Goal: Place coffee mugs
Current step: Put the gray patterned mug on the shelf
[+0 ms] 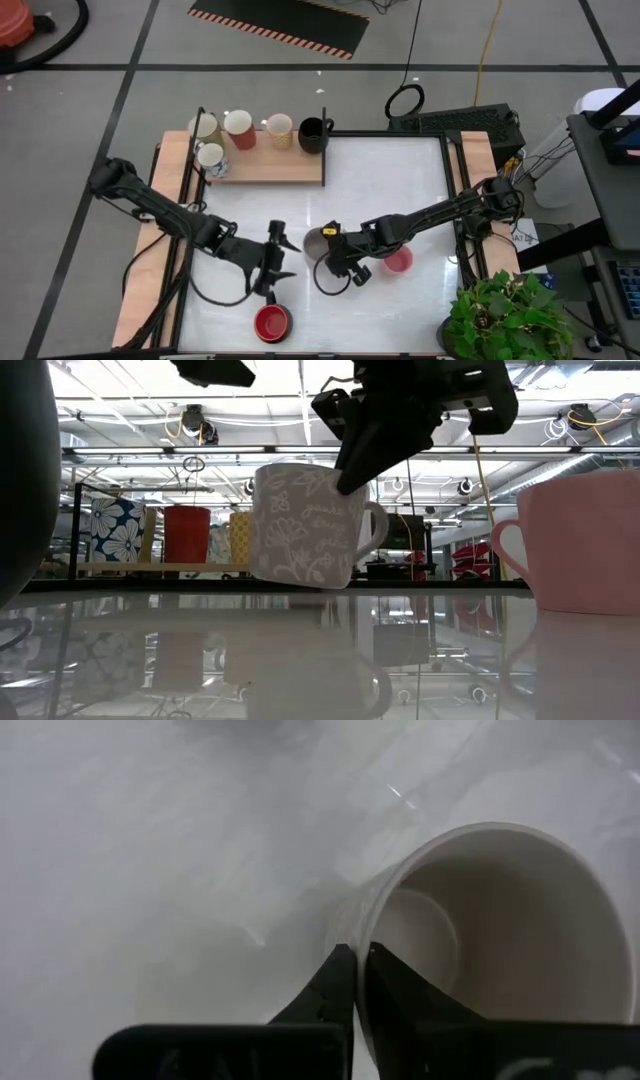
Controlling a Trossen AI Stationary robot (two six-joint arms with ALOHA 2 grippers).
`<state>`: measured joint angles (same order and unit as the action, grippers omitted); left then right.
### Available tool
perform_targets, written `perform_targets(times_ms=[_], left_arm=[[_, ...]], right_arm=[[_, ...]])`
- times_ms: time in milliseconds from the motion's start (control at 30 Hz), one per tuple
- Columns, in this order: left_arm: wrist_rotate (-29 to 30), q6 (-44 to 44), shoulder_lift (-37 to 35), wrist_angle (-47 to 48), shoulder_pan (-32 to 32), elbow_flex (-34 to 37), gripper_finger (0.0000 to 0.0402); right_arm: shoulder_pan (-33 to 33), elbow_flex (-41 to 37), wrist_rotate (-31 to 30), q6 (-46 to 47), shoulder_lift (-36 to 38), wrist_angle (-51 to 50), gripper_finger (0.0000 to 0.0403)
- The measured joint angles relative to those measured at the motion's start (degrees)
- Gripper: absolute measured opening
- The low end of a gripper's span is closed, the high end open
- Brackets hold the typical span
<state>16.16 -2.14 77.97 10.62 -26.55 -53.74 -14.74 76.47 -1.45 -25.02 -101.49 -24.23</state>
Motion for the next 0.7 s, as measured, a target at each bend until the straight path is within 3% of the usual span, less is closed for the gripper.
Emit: perform_targets(times_ms=[433,700], left_arm=[[-0.9,-10.7,10.0,-2.3,1.3,0.0,0.0185],[0.3,-16.2,12.4,-10.1,2.9,-0.1,0.0149]], right_arm=[[0.0,0.0,3.2,1.8,0.1,0.0,0.0001],[0.1,0.0,6.2,3.4,0.1,-0.5,0.0003]])
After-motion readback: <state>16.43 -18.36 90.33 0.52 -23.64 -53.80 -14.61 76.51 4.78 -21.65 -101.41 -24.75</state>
